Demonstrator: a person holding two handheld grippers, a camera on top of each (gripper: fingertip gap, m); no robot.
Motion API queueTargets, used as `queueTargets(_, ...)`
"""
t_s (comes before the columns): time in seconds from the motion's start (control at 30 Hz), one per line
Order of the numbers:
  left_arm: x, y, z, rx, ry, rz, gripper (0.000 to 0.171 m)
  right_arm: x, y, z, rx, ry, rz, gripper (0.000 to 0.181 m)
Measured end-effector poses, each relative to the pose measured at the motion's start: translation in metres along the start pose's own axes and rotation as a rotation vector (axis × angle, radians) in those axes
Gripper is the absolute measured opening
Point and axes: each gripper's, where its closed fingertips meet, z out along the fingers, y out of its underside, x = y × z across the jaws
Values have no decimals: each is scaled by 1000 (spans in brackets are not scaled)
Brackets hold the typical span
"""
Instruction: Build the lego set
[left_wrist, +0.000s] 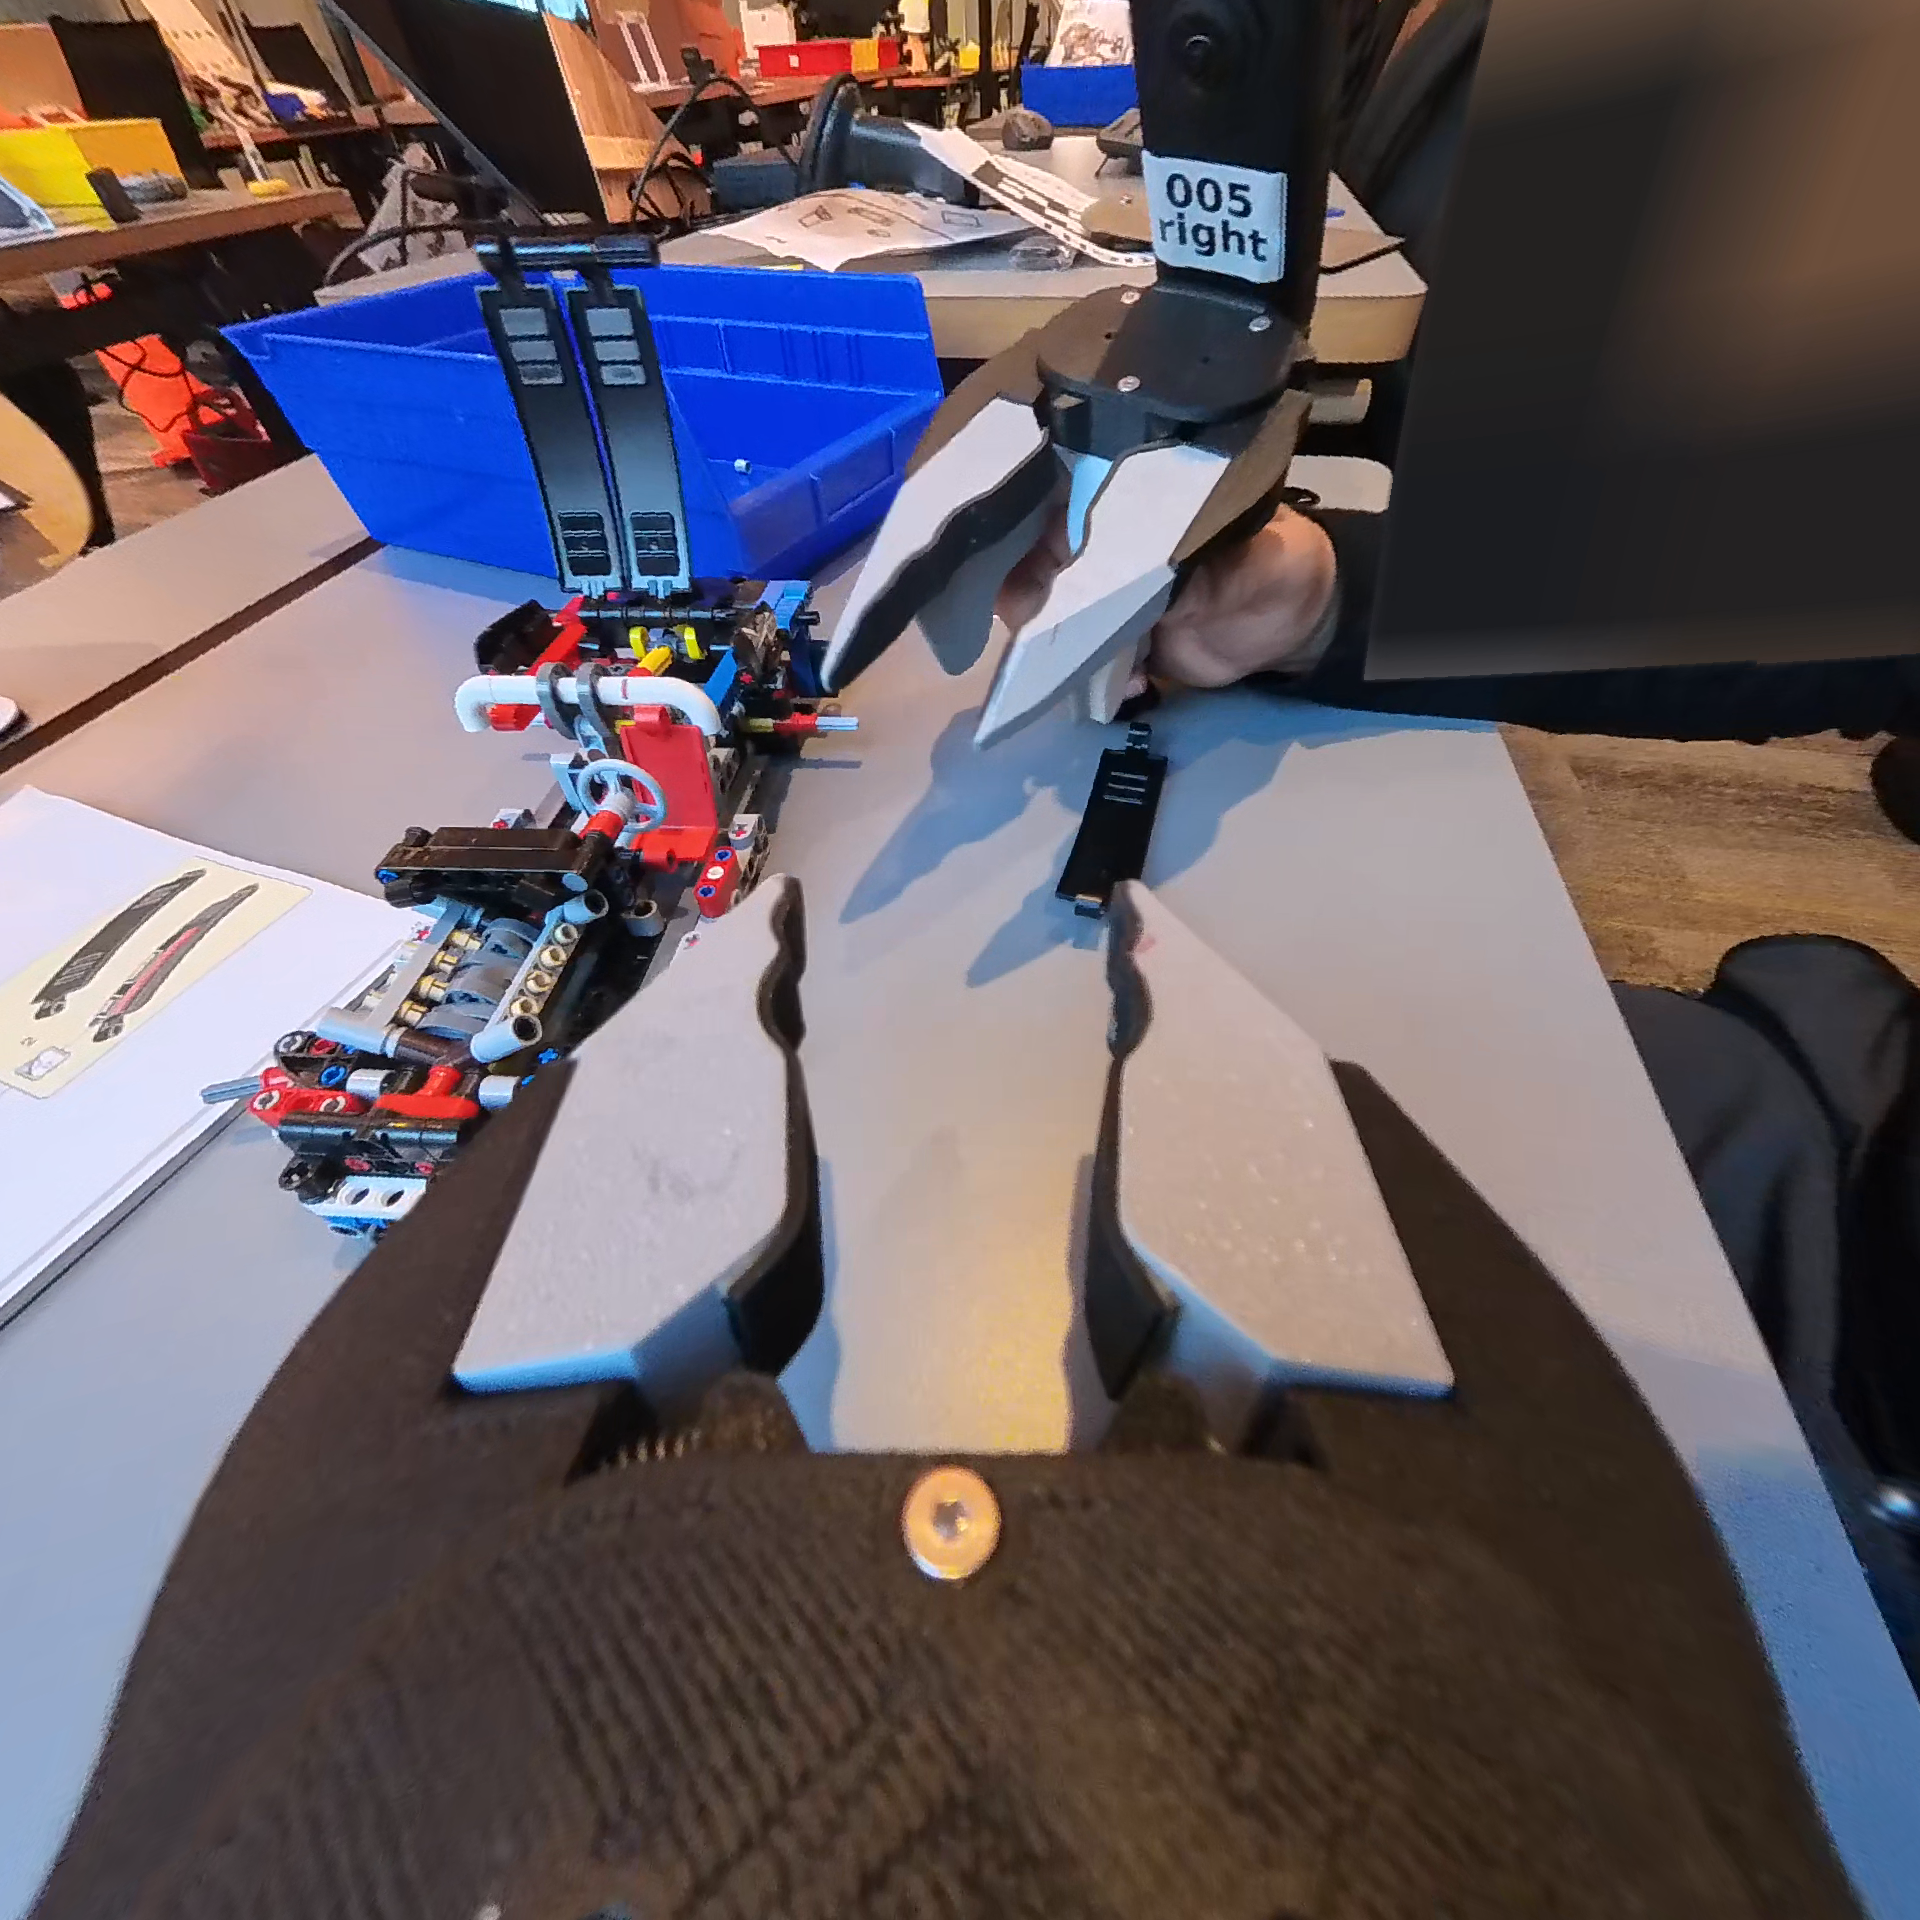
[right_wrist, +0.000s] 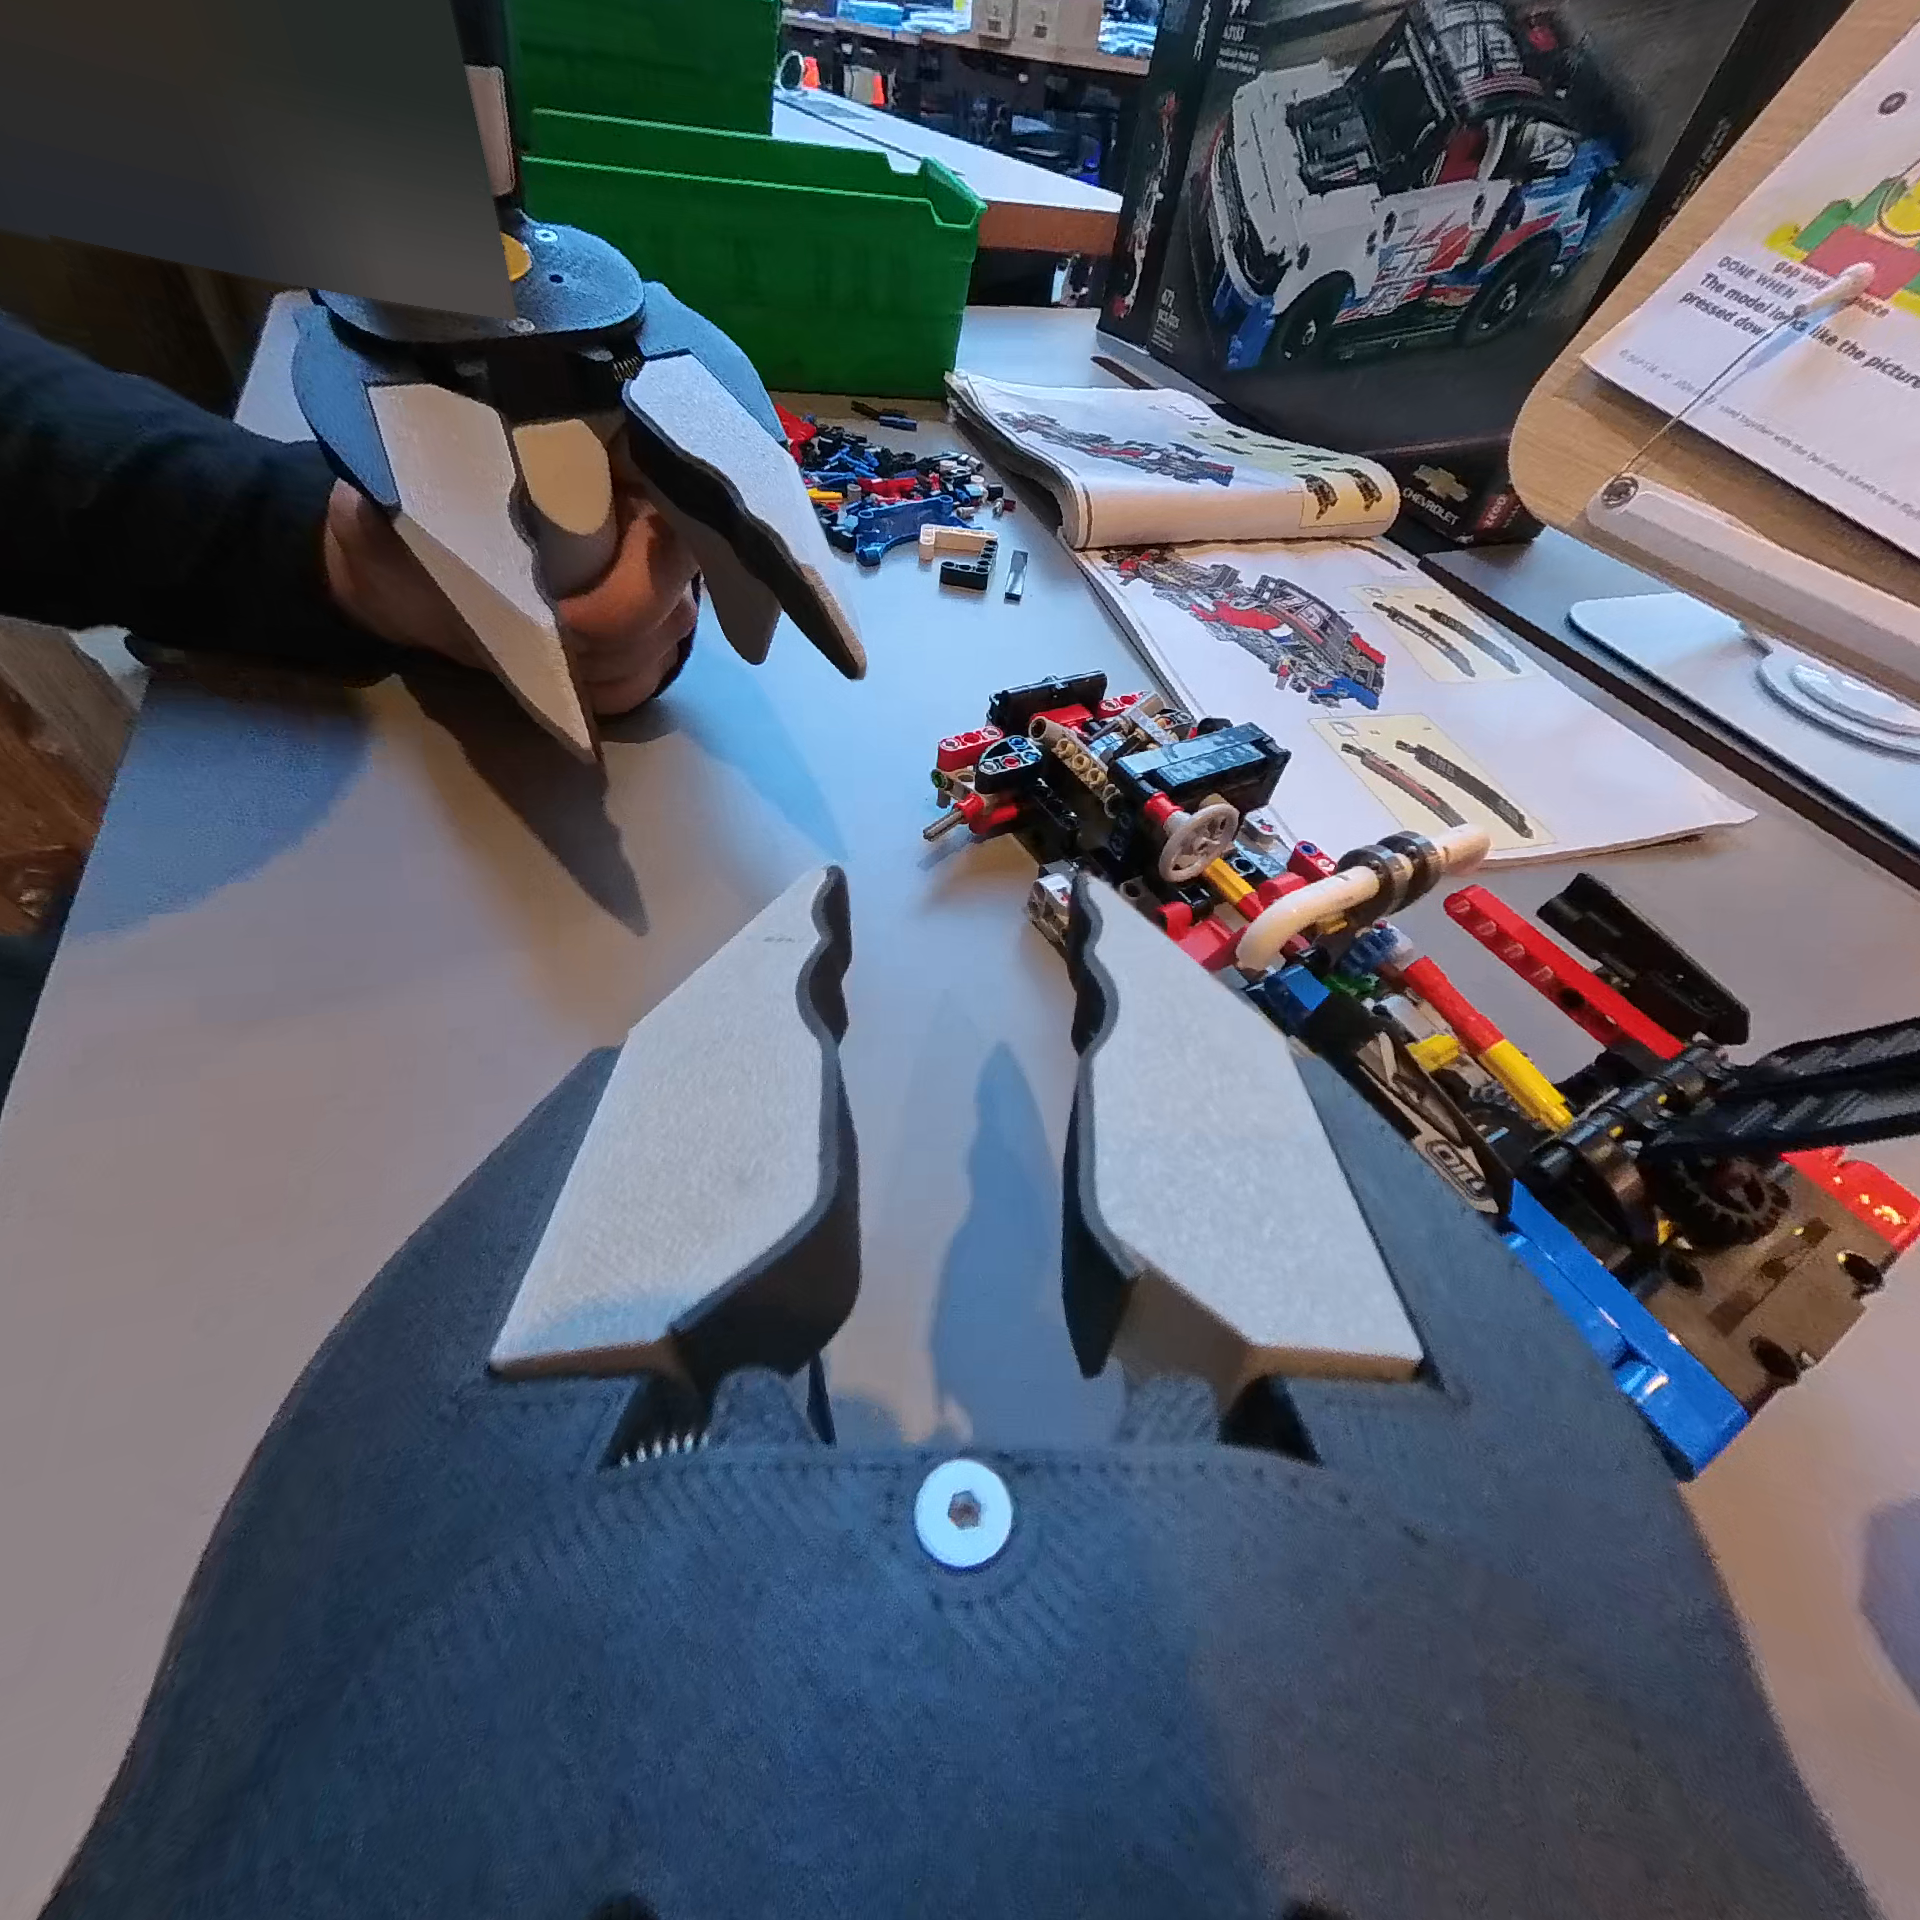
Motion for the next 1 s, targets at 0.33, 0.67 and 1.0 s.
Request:
queueTargets(0.33,8,2,2,-15,81,-11,52,-3,4,6,-35,-35,4,40)
queueTargets(0.67,7,3,9,-34,106,-21,48,-5,2,3,-35,-18,-4,39)
queueTargets(1.0,-4,-1,6,-3,19,-18,46,4,-3,1,-20,17,4,37)
